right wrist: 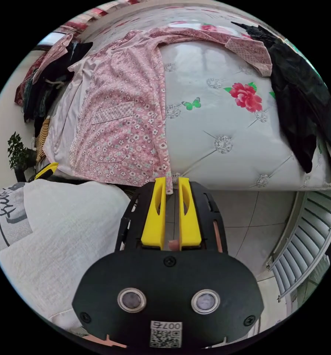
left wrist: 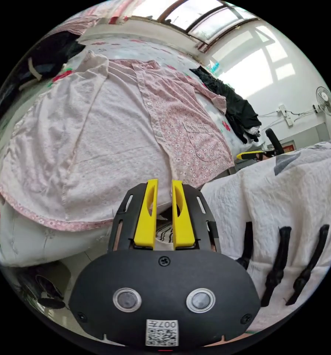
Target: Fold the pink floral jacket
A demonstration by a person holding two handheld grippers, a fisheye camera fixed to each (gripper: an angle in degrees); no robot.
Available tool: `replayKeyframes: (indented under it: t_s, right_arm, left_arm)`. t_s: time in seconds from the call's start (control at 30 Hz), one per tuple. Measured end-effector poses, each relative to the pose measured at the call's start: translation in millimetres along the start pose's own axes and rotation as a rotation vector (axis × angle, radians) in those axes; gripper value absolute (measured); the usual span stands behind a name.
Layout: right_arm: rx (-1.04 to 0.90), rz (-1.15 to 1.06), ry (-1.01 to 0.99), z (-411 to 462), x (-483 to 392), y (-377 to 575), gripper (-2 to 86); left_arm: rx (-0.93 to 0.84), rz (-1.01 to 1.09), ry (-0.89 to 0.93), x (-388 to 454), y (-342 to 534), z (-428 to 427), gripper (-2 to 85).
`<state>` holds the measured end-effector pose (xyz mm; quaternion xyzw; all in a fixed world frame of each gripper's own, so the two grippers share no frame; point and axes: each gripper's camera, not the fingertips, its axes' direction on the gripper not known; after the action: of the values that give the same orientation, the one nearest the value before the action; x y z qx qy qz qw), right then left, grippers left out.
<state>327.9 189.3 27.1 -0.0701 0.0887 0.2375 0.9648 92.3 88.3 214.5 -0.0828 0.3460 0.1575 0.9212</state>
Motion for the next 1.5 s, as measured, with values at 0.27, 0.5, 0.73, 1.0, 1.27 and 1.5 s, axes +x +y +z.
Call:
replayKeyframes:
  t_s: [0.27, 0.5, 0.73, 1.0, 1.27, 1.5]
  right_arm:
    - [0.121, -0.136, -0.117, -13, -70, -42, 4.2]
    - [0.147, -0.266, -0.155, -3, -141, -50, 3.3]
    - [0.155, -0.195, -0.136, -6, -143, -43, 1.1]
    - [0.162, -0.124, -0.229, -4, -136, -50, 0.3]
    - [0.173, -0.206, -0.292, -6, -151, -78, 1.3]
    - [0.130, -0.352, -0.288, 2, -179, -100, 4.2]
  left_arm:
    - [0.318, -0.591, -0.240, -136, 25, -116, 9.7]
    - [0.383, -0.781, -0.216, -239, -18, -151, 11.0]
    - [0.291, -0.810, -0.093, -285, -78, -126, 11.2]
    - [0.404, -0.744, -0.099, -259, -85, -156, -0.7]
    - [0.577, -0.392, -0.248, -136, -81, -227, -0.1]
    - [0.421, -0.721, -0.107, -224, -68, -178, 13.1]
